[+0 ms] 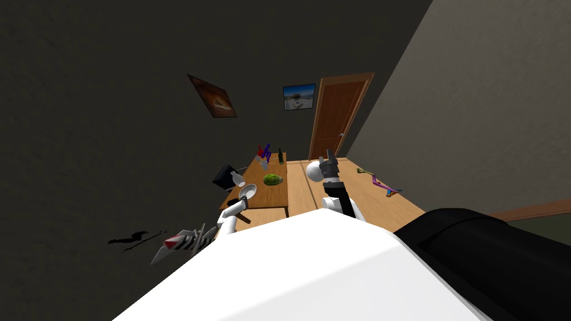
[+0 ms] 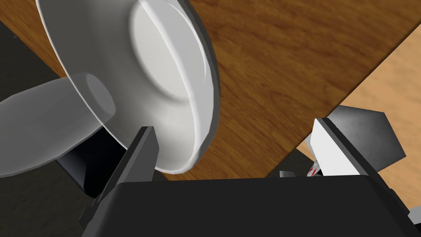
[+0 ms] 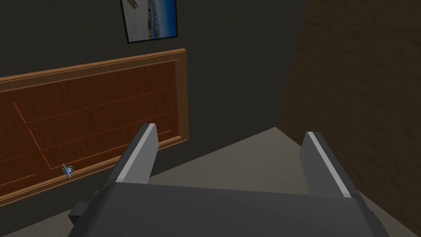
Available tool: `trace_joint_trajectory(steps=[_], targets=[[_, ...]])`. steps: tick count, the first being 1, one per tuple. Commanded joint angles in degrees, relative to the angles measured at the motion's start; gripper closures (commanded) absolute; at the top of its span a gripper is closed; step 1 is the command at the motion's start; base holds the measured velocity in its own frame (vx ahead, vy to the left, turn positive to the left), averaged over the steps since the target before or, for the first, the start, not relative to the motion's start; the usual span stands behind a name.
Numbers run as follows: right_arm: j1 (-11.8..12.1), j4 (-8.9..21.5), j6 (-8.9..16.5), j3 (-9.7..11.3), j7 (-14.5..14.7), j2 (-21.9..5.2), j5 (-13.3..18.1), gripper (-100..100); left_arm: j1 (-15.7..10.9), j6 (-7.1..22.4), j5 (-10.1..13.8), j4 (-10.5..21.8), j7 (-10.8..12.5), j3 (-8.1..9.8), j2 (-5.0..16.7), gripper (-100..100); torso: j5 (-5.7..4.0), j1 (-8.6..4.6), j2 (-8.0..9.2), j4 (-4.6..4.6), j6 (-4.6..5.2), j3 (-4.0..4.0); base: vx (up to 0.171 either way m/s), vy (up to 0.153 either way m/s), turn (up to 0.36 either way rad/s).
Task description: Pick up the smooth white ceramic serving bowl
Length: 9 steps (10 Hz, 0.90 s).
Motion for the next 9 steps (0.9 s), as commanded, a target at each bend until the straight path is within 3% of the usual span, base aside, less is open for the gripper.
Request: trace_joint_trajectory(steps=[1, 5, 6, 9], targets=[[0.0, 0.0, 0.0, 0.0, 0.0, 0.0, 0.0, 0, 0.0, 0.0, 0.0, 0.0, -0.2, 0.01, 0.0, -100, 0.0, 0.0, 0.0, 0.0, 0.0, 0.0, -0.001, -0.013, 0.036], [0.0, 0.0, 0.0, 0.0, 0.0, 0.0, 0.0, 0, 0.0, 0.0, 0.0, 0.0, -0.2, 0.01, 0.0, -100, 0.0, 0.02, 0.0, 0.0, 0.01, 0.0, 0.0, 0.002, -0.005], [0.0, 0.0, 0.0, 0.0, 0.0, 0.0, 0.0, 0, -0.9, 1.3, 1.9, 0.8, -3.1, 2.87, -0.5, -100, 0.0, 0.02, 0.0, 0.0, 0.01, 0.0, -0.008, -0.091, 0.26], [0.0, 0.0, 0.0, 0.0, 0.0, 0.0, 0.0, 0, -0.9, 1.3, 1.9, 0.8, -7.7, 3.63, -0.5, -100, -0.03, -0.08, 0.0, 0.0, 0.02, 0.0, -0.003, -0.028, 0.082]])
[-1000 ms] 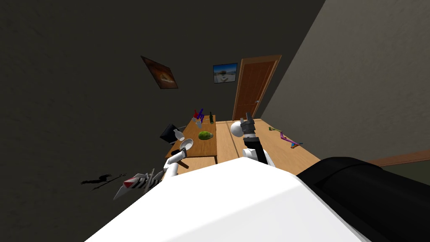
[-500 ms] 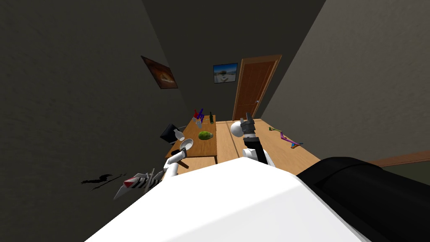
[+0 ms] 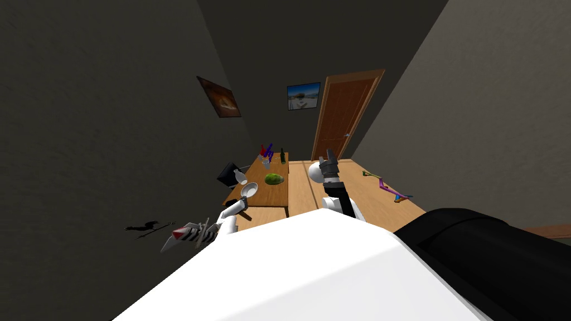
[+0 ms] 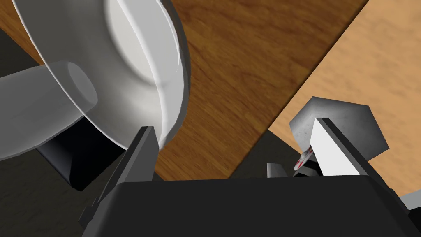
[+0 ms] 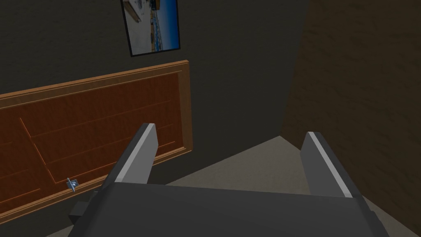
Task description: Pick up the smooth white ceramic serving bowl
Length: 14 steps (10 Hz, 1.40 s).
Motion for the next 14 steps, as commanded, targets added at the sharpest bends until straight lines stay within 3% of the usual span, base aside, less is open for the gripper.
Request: trace_joint_trajectory(steps=[1, 2, 5, 10, 11, 13, 14], targets=[[0.0, 0.0, 0.0, 0.0, 0.0, 0.0, 0.0, 0, -0.9, 1.3, 1.9, 0.8, -2.9, 2.86, -0.5, -100, 0.0, 0.0, 0.0, 0.0, 0.0, 0.0, -0.007, -0.072, 0.204], [0.0, 0.0, 0.0, 0.0, 0.0, 0.0, 0.0, 0, -0.9, 1.3, 1.9, 0.8, -4.5, 3.67, -0.5, -100, -0.04, -0.24, 0.01, -0.01, -0.06, 0.0, -0.008, -0.085, 0.245], [0.0, 0.0, 0.0, 0.0, 0.0, 0.0, 0.0, 0, -0.9, 1.3, 1.9, 0.8, -8.9, 3.67, -0.5, -100, -0.01, -0.06, -0.01, 0.0, 0.0, 0.0, 0.0, -0.005, 0.014], [0.0, 0.0, 0.0, 0.0, 0.0, 0.0, 0.0, 0, -0.9, 1.3, 1.9, 0.8, -8.9, 3.67, -0.5, -100, -0.01, -0.05, -0.01, 0.0, -0.01, -0.01, 0.0, -0.002, 0.005], [0.0, 0.0, 0.0, 0.0, 0.0, 0.0, 0.0, 0, -0.6, 2.3, 3.4, 0.2, -11.8, 6.19, -1.1, -100, -0.01, -0.05, -0.01, 0.0, -0.01, -0.01, -0.005, -0.051, 0.145], [0.0, 0.0, 0.0, 0.0, 0.0, 0.0, 0.0, 0, -0.6, 2.3, 3.4, 0.2, -13.7, 6.19, -1.1, -100, -0.04, -0.15, 0.0, 0.0, -0.01, 0.0, -0.002, -0.019, 0.054], [0.0, 0.0, 0.0, 0.0, 0.0, 0.0, 0.0, 0, -0.3, 3.4, 5.0, -0.4, -15.9, 8.7, -1.7, -100, -0.01, -0.05, -0.01, 0.0, 0.0, -0.01, -0.003, -0.035, 0.099]])
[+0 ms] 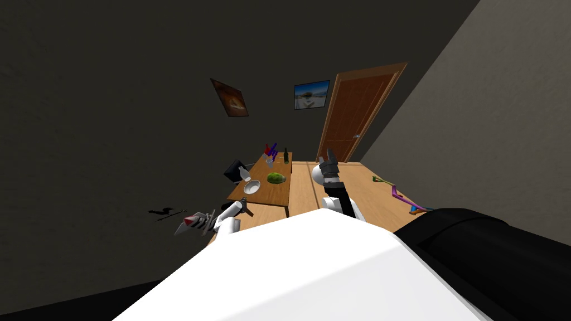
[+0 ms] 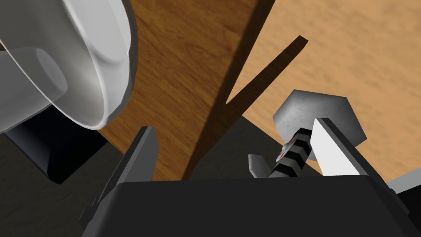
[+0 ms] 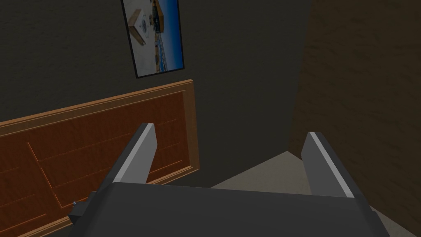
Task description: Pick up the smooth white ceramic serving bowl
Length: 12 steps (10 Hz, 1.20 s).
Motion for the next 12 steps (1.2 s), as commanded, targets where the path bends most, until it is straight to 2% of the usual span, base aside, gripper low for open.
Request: trace_joint_trajectory(steps=[1, 2, 9, 10, 11, 12], targets=[[0.0, 0.0, 0.0, 0.0, 0.0, 0.0, 0.0, 0, 0.1, 0.6, 0.6, -0.3, -2.9, 1.19, -0.3, -100, 0.0, 0.0, 0.0, 0.0, 0.0, 0.0, -0.004, -0.045, 0.128], [0.0, 0.0, 0.0, 0.0, 0.0, 0.0, 0.0, 0, 0.1, 0.6, 0.6, -0.3, -3.9, 1.19, -0.3, -100, -0.01, -0.03, 0.0, 0.0, 0.02, 0.0, 0.0, -0.005, 0.014], [0.0, 0.0, 0.0, 0.0, 0.0, 0.0, 0.0, 0, 0.1, 0.6, 0.6, -0.3, -3.9, 1.19, -0.3, -100, 0.01, 0.08, -0.02, 0.0, 0.02, -0.01, 0.0, 0.001, -0.003], [0.0, 0.0, 0.0, 0.0, 0.0, 0.0, 0.0, 0, 0.1, 1.5, 1.9, -0.3, -6.8, 3.33, -0.6, -100, 0.01, 0.09, -0.02, 0.0, 0.03, -0.01, -0.004, -0.043, 0.123], [0.0, 0.0, 0.0, 0.0, 0.0, 0.0, 0.0, 0, 0.1, 1.5, 1.9, -0.3, -8.1, 3.33, -0.6, -100, 0.0, -0.02, -0.01, 0.0, 0.0, 0.0, -0.004, -0.044, 0.125], [0.0, 0.0, 0.0, 0.0, 0.0, 0.0, 0.0, 0, 0.2, 2.5, 3.2, -0.3, -9.8, 5.47, -0.9, -100, -0.01, -0.03, -0.01, 0.0, 0.02, 0.0, -0.004, -0.041, 0.117]])
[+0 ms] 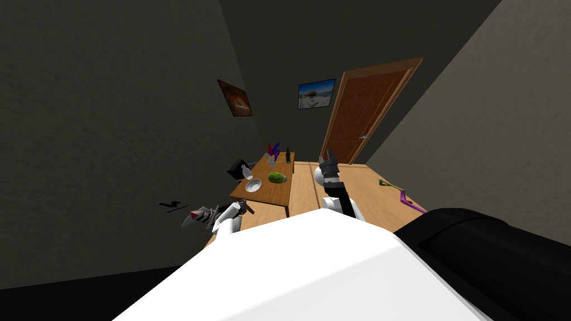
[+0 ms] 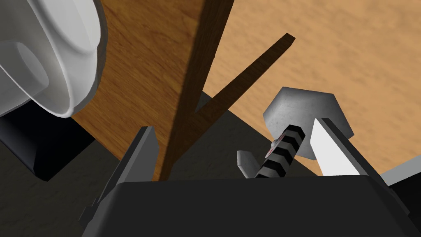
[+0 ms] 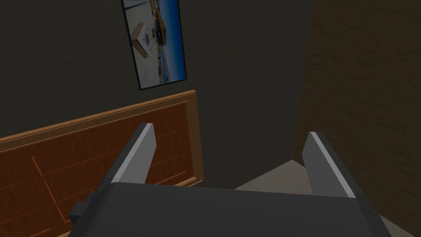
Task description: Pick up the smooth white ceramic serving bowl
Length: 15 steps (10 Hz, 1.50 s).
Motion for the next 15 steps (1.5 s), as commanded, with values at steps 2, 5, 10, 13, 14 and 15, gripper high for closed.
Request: trace_joint_trajectory(steps=[2, 5, 10, 13, 14, 15], targets=[[0.0, 0.0, 0.0, 0.0, 0.0, 0.0, 0.0, 0, 0.0, 0.7, 0.7, -0.1, -4.2, 1.08, -0.1, -100, -0.01, -0.02, 0.0, 0.0, 0.0, 0.0, -0.003, -0.034, 0.099], [0.0, 0.0, 0.0, 0.0, 0.0, 0.0, 0.0, 0, 0.0, 0.7, 0.7, -0.1, -4.2, 1.08, -0.1, -100, 0.04, 0.18, -0.03, 0.0, 0.03, -0.01, 0.001, 0.008, -0.023], [0.0, 0.0, 0.0, 0.0, 0.0, 0.0, 0.0, 0, -0.6, -0.7, 1.9, 1.7, -1.8, -1.79, 0.7, -100, 0.03, 0.15, -0.03, 0.0, 0.02, -0.01, -0.001, -0.005, 0.031], [0.0, 0.0, 0.0, 0.0, 0.0, 0.0, 0.0, 0, -1.3, -2.2, 3.1, 3.5, 0.5, -6.8, 1.6, -100, 0.03, 0.12, -0.02, 0.0, 0.01, -0.01, -0.003, -0.009, 0.068], [0.0, 0.0, 0.0, 0.0, 0.0, 0.0, 0.0, 0, -1.3, -2.2, 3.1, 3.5, 0.5, -7.65, 1.6, -100, 0.03, 0.11, -0.03, 0.0, 0.03, -0.01, 0.0, 0.0, 0.0], [0.0, 0.0, 0.0, 0.0, 0.0, 0.0, 0.0, 0, -2.0, -3.6, 4.3, 5.4, 2.8, -9.8, 2.4, -100, 0.03, 0.14, -0.03, 0.0, 0.03, -0.01, -0.002, -0.01, 0.058]])
